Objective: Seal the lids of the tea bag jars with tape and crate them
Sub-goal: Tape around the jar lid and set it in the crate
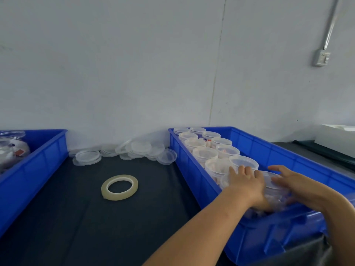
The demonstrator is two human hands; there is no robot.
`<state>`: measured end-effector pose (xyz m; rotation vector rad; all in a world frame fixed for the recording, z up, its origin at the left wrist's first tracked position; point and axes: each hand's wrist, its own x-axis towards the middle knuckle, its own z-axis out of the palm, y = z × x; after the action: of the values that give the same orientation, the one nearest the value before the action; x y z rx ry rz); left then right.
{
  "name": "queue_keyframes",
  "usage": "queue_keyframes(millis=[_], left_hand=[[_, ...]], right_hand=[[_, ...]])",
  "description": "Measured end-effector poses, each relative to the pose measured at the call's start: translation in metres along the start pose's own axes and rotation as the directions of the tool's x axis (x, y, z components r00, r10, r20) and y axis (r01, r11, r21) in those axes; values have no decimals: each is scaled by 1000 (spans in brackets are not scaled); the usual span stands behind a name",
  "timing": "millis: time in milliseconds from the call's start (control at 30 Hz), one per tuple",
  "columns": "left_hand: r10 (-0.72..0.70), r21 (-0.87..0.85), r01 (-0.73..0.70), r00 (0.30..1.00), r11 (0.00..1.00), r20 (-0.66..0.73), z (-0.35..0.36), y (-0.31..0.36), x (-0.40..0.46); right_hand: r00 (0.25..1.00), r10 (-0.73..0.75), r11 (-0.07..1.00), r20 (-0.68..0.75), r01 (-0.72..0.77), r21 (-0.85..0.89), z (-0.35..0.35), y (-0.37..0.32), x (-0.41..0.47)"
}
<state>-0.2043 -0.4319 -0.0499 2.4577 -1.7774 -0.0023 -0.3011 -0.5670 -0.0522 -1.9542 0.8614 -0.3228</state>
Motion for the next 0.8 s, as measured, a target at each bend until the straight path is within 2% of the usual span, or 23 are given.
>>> queue_keyframes(millis=[233,367,567,633,733,800], left_hand=[[4,123,0,999,992,-32,5,-6,-2],[5,104,1,998,995,-62,7,-6,0],[9,-11,-10,992,1000,-127,7,-10,-1],[0,-83,-13,989,996,-145,3,-15,-5],[-48,-224,-4,973,975,-224,-6,-32,-18],[-108,-324,3,946,946,-306,-14,-53,-30]], right_hand=[[999,1,999,52,-3,39,0,-3,8],[999,28,999,31,-29,43,3,-3,14],[994,75,991,-80,-83,-101,13,-9,17],[984,69,965,-166,-108,-240,20,-16,19],[956,-21,895,-292,-112,-432,31,-36,16],[951,-109,882,-291,-42,-469,43,-57,9]])
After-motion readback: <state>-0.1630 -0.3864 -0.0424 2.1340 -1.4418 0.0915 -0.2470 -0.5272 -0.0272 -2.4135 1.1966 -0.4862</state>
